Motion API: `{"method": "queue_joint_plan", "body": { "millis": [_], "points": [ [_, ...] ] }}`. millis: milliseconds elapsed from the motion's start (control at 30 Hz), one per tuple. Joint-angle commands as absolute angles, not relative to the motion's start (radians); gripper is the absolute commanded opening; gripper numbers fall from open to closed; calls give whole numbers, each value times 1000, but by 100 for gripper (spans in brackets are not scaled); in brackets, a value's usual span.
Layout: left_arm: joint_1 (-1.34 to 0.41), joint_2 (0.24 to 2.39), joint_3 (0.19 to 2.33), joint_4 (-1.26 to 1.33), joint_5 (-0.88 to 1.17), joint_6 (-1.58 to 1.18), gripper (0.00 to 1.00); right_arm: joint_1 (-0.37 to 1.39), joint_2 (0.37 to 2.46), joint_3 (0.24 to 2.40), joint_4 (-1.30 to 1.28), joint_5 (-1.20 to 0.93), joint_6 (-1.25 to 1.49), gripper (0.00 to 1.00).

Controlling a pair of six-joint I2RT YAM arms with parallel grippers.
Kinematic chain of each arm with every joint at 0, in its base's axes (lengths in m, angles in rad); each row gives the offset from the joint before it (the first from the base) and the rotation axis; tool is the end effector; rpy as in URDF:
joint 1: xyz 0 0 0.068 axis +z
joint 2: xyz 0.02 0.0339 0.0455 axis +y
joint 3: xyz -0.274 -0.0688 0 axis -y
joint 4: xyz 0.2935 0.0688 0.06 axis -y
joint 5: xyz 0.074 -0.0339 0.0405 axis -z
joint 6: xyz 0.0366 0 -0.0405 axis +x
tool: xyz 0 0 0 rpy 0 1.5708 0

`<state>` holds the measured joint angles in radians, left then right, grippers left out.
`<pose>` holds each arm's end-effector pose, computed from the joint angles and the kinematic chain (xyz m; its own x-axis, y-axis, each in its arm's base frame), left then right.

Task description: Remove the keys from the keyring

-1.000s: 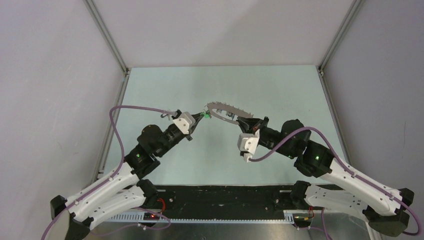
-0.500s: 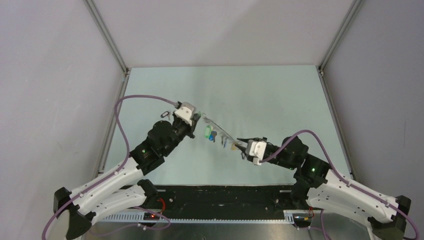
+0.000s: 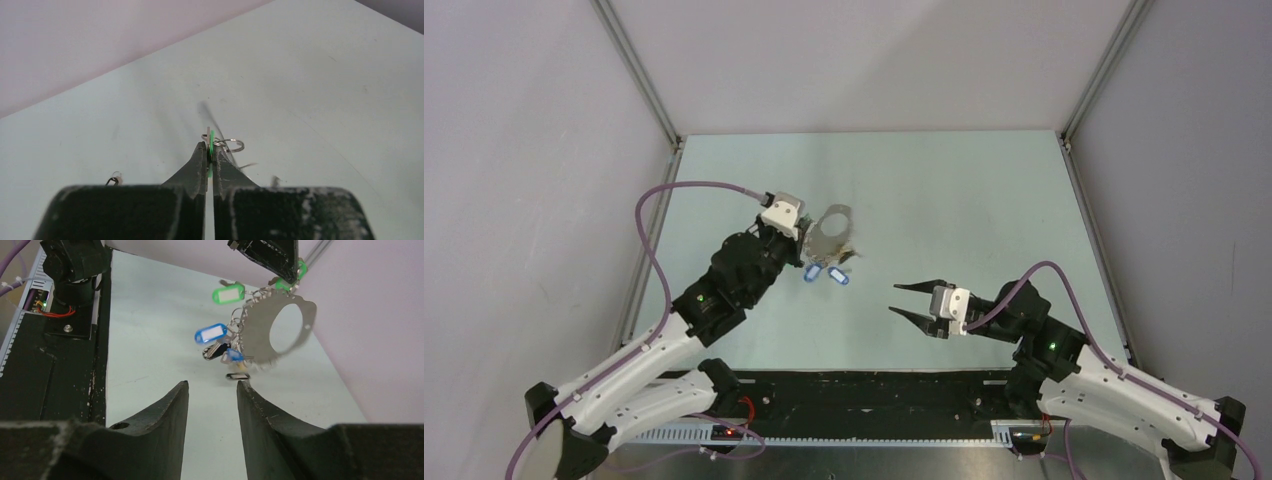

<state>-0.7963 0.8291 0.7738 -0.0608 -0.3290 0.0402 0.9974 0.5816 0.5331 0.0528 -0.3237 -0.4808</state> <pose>0.1757 -0.1627 0.3466 -0.0628 0.1186 -0.9910 0.4549 0.8872 0.0773 0.0964 0.1708 0.3102 0.4502 -0.1111 -0.8860 -0.8580 0.2208 -0.4637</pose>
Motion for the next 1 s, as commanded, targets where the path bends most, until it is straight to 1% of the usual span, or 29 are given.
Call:
{"method": "queue_joint_plan", "body": {
  "millis": [0, 100, 233, 533, 767, 967],
  "points": [
    [-797, 835, 843, -80, -229, 120, 0, 976, 611, 532, 173, -359, -459, 45],
    [-797, 838, 841, -83, -198, 140, 2, 946, 640, 532, 234, -394, -446, 44],
    [-805, 821, 820, -82, -135, 201, 0, 915, 673, 532, 308, -426, -424, 43],
    [-898, 810, 782, -83, -114, 329, 0, 893, 740, 532, 402, -427, -406, 38],
    [-975, 818, 858, -143, -217, 353, 0, 879, 741, 532, 417, -429, -427, 36],
    [-1021, 873, 910, -175, -212, 417, 0, 841, 771, 533, 509, -462, -433, 35]
  ]
}}
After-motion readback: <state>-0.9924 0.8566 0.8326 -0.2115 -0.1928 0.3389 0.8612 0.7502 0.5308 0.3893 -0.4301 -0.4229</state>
